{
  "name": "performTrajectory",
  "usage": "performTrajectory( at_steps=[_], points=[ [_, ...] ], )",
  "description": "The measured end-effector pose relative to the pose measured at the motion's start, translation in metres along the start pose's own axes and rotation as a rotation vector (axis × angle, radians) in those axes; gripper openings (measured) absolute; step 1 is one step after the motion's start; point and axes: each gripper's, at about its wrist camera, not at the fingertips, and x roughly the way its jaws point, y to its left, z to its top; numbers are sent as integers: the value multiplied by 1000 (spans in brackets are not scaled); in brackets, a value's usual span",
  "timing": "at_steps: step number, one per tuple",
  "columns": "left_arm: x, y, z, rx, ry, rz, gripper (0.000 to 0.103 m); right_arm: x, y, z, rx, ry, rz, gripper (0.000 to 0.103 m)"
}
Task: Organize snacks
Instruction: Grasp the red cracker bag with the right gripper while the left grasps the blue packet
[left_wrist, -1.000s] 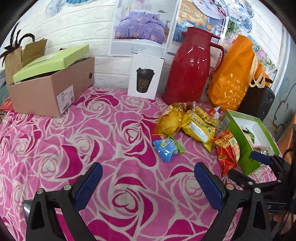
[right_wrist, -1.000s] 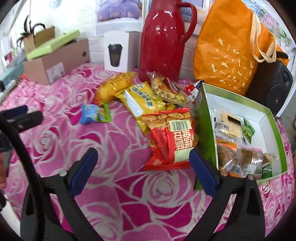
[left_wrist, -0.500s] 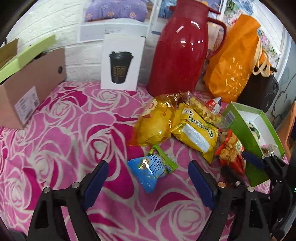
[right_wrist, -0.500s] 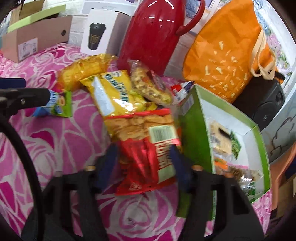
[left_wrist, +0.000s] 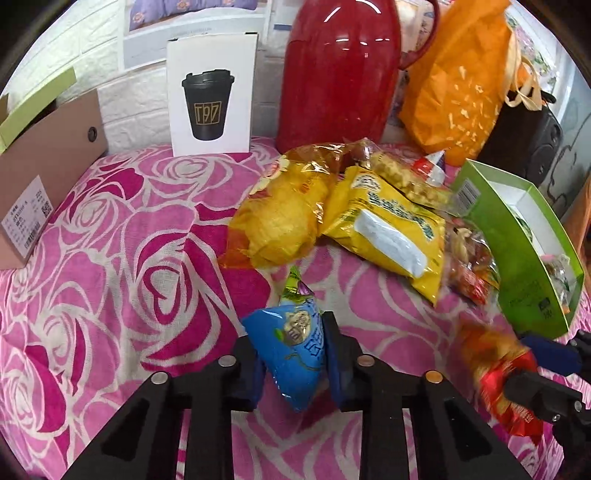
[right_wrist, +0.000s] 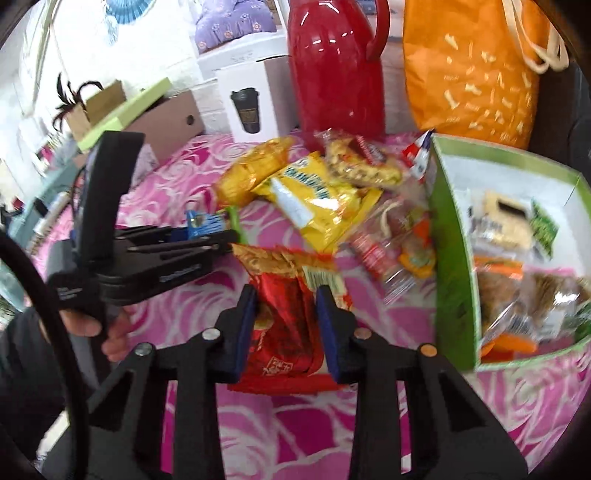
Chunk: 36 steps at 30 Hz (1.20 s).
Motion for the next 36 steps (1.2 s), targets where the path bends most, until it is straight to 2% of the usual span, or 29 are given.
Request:
performTrajectory(
  at_steps=[3, 9, 11, 13, 14, 15, 17, 22, 27, 29, 31, 36],
  points=[
    [-15, -6, -12, 18, -10, -15, 25, -6, 1, -7, 36, 2, 79, 16],
    [-48, -9, -51, 30, -23, -47, 26, -15, 4, -16, 30, -5, 78, 17],
    [-61, -9, -65, 34, -33, -14, 27, -15, 3, -19, 32, -9, 65, 20],
    [-69, -8, -72, 31, -49, 10, 39, -15, 2, -23, 29, 0, 57, 29],
    [-72, -5, -73, 25, -55, 14, 59, -14, 2, -26, 27, 11, 49, 41],
    [-75, -4, -73, 15, -68, 18, 71, -15, 1, -30, 27, 16, 42, 50],
    [-80, 1, -74, -4, -96, 24, 72, -13, 2, -38, 22, 24, 30, 51],
    [-79, 3, -71, -37, -72, 0, 77, 4, 6, -43, 5, 70, 14, 58],
    [-86, 5, -82, -28, -77, 4, 79, 6, 6, -37, -7, 46, -9, 66],
    [-86, 7, -83, -35, -76, 5, 79, 6, 6, -32, -30, 27, -31, 74],
    [-84, 10, -83, -43, -71, 21, 79, 9, 7, -27, -73, 2, -46, 89],
    [-81, 15, -89, -75, -67, 25, 79, 30, 6, -24, -105, 56, 9, 88]
  ],
)
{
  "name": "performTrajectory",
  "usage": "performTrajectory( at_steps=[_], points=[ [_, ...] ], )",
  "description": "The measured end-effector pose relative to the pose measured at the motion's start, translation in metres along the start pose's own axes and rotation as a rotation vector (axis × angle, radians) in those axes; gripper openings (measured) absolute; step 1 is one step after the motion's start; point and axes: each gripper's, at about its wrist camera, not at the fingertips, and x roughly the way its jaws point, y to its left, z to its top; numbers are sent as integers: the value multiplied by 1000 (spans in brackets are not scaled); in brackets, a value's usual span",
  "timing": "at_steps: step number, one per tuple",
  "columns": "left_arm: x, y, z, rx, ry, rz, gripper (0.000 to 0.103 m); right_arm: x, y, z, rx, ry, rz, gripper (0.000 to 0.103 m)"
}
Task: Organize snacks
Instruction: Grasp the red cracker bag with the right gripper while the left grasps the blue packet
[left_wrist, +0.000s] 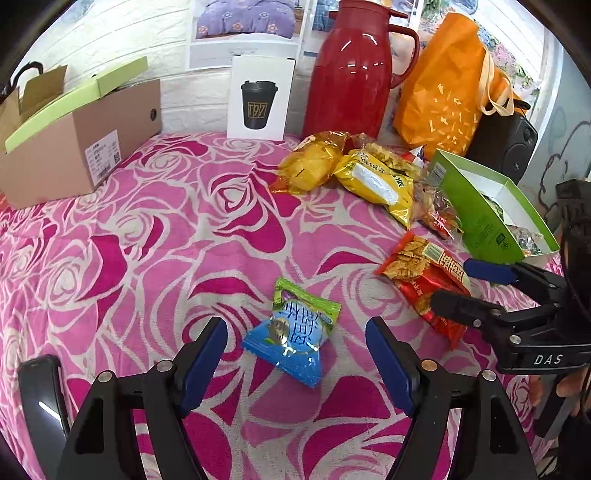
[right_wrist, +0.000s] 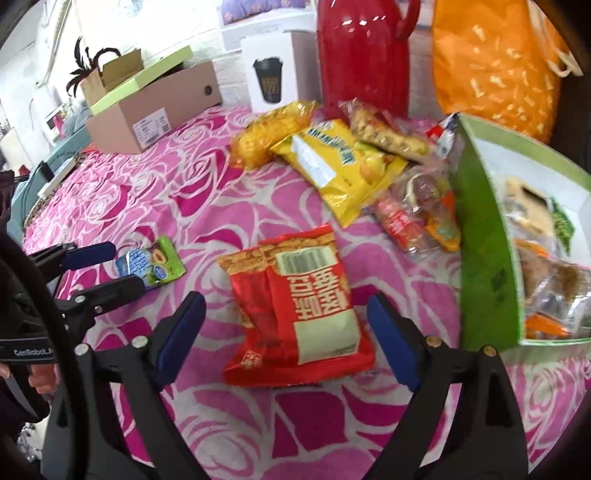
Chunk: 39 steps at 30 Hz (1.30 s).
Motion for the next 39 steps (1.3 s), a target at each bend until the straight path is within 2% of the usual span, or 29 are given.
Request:
performTrajectory(
  at_steps=[2, 3, 4, 6, 12, 14, 15, 17, 21, 23, 25, 26, 31, 33, 39],
  points=[
    [2, 3, -5, -16, 8, -6, 79, 3, 1, -3, 4, 20, -2, 75],
    [3, 4, -6, -23, 13, -9, 79, 0, 1, -5, 3, 16, 1, 62],
    [4, 6, -8, -29, 19, -12, 79, -2, 1, -5, 13, 13, 19, 57],
    [6, 8, -9, -40, 28, -18, 79, -8, -6, -9, 70, 15, 114, 55],
    [0, 6, -11, -59, -5, -45, 80, -27, 3, -23, 82, -16, 269, 52],
    [2, 3, -10, -63, -11, -45, 84, -32, 7, -25, 77, -26, 290, 49],
    [5, 2, -10, -69, -12, -36, 85, -35, 9, -26, 74, -32, 290, 41],
    [13, 2, -7, -77, -2, -37, 85, -38, 8, -26, 85, -47, 288, 18],
    [20, 5, -5, -80, -4, -40, 86, -41, 8, -20, 52, -45, 192, 19],
    [20, 7, -5, -74, -6, -54, 86, -39, 13, -19, 18, -38, 169, 31],
    [19, 8, -6, -68, -10, -70, 86, -35, 19, -19, -17, -23, 144, 64],
    [19, 9, -6, -68, -11, -75, 86, -31, 22, -19, -32, -12, 134, 68],
    [16, 10, -7, -71, -14, -59, 86, -18, 37, -24, -56, 29, 123, 71],
    [16, 13, -6, -74, -11, -45, 86, -14, 45, -24, -58, 39, 122, 80],
    [16, 27, 7, -122, -4, -14, 86, 13, 56, -26, -38, 106, 26, 79]
  ],
)
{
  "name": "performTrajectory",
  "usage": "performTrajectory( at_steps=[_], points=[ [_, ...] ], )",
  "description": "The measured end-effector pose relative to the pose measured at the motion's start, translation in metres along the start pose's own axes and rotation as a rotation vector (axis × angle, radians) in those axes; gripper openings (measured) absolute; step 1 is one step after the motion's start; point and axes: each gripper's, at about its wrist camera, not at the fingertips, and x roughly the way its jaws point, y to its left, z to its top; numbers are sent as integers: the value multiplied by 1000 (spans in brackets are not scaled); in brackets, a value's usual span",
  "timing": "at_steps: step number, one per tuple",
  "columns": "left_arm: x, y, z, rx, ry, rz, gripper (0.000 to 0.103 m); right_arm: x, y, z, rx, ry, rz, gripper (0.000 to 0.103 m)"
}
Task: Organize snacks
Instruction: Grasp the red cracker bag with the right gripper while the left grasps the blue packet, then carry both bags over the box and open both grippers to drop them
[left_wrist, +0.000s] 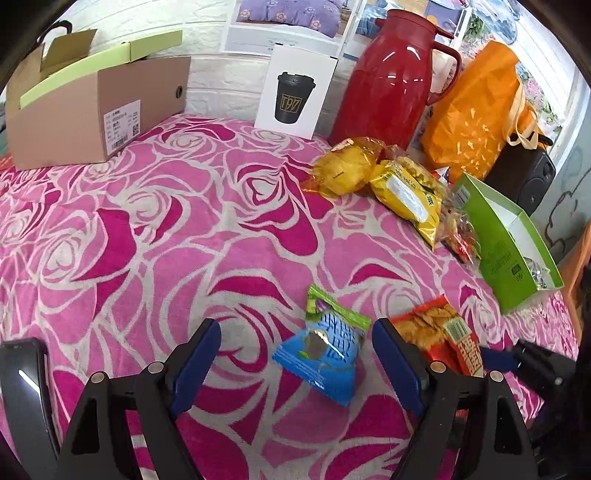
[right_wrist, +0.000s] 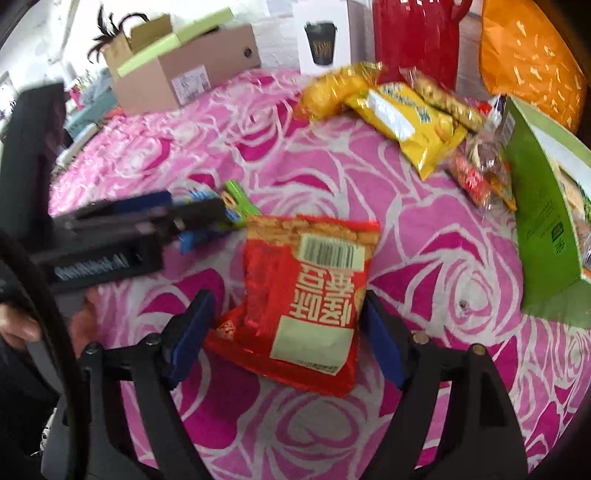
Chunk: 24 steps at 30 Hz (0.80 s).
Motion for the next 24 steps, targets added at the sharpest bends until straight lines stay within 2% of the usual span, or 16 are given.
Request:
performTrajectory(
  at_steps=[4, 8, 9, 10, 11, 12, 15, 19, 24],
  points=[
    [16, -9, 4, 44, 41, 48, 86, -3, 3, -5, -25, -20, -43, 74],
    [25, -25, 2, 139, 51, 100, 82, -9, -8, -9, 16, -25, -30, 67],
    [26, -28, 2, 156, 47, 116, 71, -11, -10, -10, 27, -27, -22, 66],
    [26, -33, 1, 180, 39, 131, 64, -13, -12, -11, 38, -30, -14, 66],
    [25, -35, 0, 196, 31, 129, 48, -15, -13, -12, 45, -32, -6, 65],
    [24, -38, 0, 203, 32, 112, 34, -17, -13, -14, 47, -34, -1, 64],
    [17, -41, 1, 201, 27, 72, 21, -25, -12, -18, 44, -47, 4, 63],
    [-3, -49, 5, 199, 2, -39, 19, -41, -21, -26, 58, -73, -11, 62],
    [-40, -62, 18, 204, -83, -176, 19, -67, -45, -33, 124, -128, -35, 62]
  ],
)
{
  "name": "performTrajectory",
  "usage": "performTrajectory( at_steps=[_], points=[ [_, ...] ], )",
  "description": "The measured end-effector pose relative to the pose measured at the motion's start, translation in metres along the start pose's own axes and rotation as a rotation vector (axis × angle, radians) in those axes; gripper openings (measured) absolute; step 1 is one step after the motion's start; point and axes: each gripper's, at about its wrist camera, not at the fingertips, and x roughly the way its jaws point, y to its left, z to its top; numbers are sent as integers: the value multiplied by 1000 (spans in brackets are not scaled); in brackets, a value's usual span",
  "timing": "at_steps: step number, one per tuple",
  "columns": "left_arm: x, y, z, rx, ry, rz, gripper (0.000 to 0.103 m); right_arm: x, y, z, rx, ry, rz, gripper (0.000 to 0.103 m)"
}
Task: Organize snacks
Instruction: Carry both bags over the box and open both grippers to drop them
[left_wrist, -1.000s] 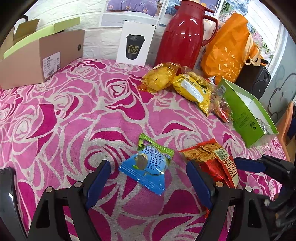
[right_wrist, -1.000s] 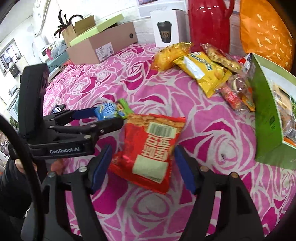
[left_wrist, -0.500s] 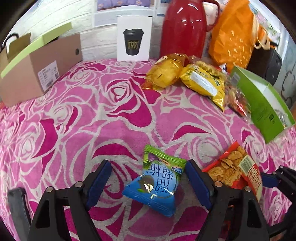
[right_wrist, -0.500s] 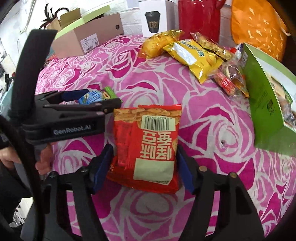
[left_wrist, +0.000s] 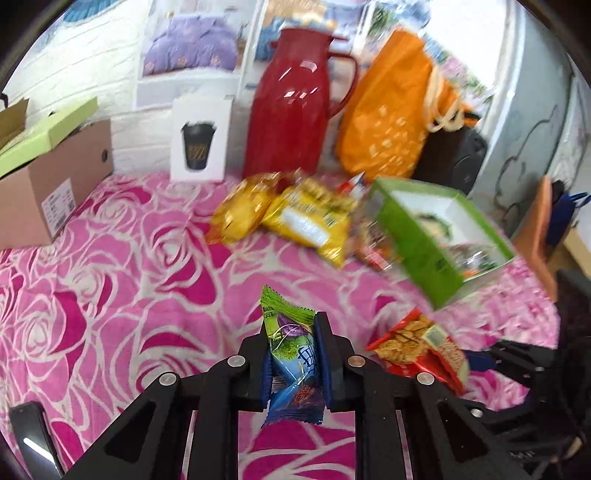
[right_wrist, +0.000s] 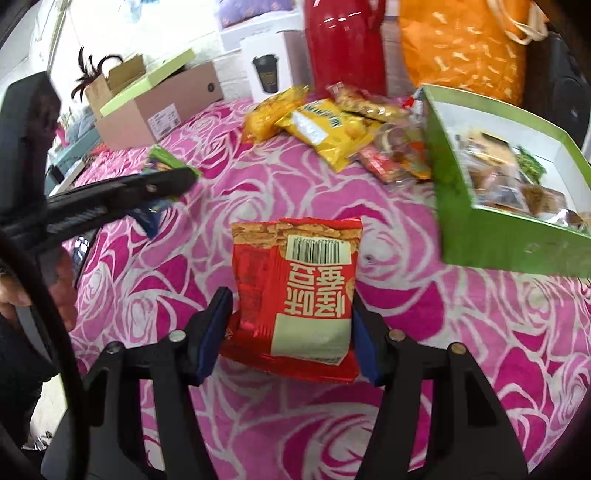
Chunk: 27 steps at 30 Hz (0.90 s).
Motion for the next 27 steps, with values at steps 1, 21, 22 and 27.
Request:
performTrajectory(
  at_steps=[1, 21, 22, 27],
  points=[
    [-10, -5, 5, 5, -28, -43, 19, -5, -4, 0, 9, -11, -3, 62],
    [-9, -120, 73, 140, -105, -599, 19, -102, -109, 20, 137, -310, -102, 62],
    [-1, -127, 74, 145, -95, -605, 19, -103, -119, 20, 148, -315, -107, 62],
    [53, -174, 88, 205, -16, -551, 19, -105, -165, 21, 196, -323, -171, 62]
  ],
)
